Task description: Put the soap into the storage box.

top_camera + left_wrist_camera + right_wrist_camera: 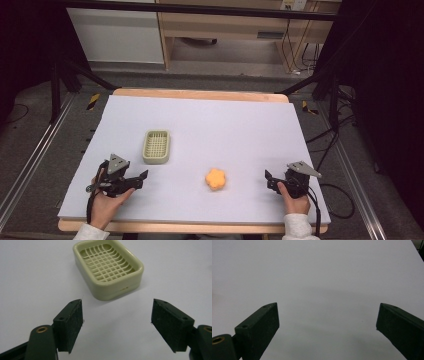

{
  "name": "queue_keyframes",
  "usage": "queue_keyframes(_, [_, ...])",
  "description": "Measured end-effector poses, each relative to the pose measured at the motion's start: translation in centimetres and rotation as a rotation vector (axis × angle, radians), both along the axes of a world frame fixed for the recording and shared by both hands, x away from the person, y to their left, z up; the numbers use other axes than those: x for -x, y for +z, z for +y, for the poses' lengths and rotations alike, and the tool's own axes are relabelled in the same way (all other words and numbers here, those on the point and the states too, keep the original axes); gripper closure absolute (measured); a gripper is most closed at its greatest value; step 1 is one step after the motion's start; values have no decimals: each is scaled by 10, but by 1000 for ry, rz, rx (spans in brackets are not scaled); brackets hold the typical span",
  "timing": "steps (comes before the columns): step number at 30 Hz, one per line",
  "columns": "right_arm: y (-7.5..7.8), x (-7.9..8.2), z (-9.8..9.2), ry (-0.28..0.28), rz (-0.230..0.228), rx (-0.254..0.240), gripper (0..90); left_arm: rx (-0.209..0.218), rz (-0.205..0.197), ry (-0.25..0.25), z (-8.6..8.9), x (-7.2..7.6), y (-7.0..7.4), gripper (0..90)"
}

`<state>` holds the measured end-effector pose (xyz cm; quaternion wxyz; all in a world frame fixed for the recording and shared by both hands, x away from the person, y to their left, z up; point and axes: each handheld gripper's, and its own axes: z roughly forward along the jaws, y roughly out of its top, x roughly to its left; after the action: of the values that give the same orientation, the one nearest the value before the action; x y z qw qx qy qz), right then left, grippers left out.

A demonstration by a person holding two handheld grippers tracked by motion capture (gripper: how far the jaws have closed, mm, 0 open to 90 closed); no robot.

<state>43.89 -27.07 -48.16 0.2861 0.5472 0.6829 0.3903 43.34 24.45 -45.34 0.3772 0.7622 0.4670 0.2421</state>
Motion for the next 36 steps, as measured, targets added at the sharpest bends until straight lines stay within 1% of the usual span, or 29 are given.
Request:
queue_keyframes(1, [0, 0, 0, 0, 0, 0, 50, 0, 0, 0, 0, 0, 0, 245])
queue_keyframes(2, [0, 0, 0, -2, -1, 0, 50, -8, -9, -11, -4, 1, 1, 245])
queue_keyframes(6, [-1, -1, 0, -3, -3, 1, 50, -8, -9, -35, -12, 0, 4, 240])
queue_keyframes(11, [-1, -1, 0, -15, 1, -11, 51, 4, -12, -63, -19, 1, 8, 235])
queue_keyframes(13, [-2, -1, -1, -14, 2, -9, 50, 11, -20, -73, -22, 2, 9, 227])
queue_keyframes(14, [-2, -1, 0, -13, 5, -8, 51, 8, -21, -77, -23, 2, 10, 226])
queue_keyframes(17, [-3, -2, 0, -17, 6, -3, 51, 18, -17, -95, -28, 1, 12, 226])
queue_keyframes(19, [-3, -3, 1, -16, 16, 1, 51, 15, -17, -105, -31, 1, 12, 226])
queue_keyframes(20, [-3, -3, 2, -16, 16, 1, 51, 3, -16, -115, -33, 0, 13, 226])
queue_keyframes(21, [-4, -3, 1, -16, 13, 6, 50, 1, -17, -121, -35, 0, 13, 226])
queue_keyframes(25, [-3, -2, 1, -18, 9, -1, 50, -6, -17, -145, -45, 0, 17, 225])
queue_keyframes(33, [-3, -2, 1, -19, 9, -4, 51, -4, -25, -184, -64, -3, 23, 227])
queue_keyframes(36, [-3, -2, 1, -21, 6, -4, 51, 4, -27, -194, -70, -4, 25, 228])
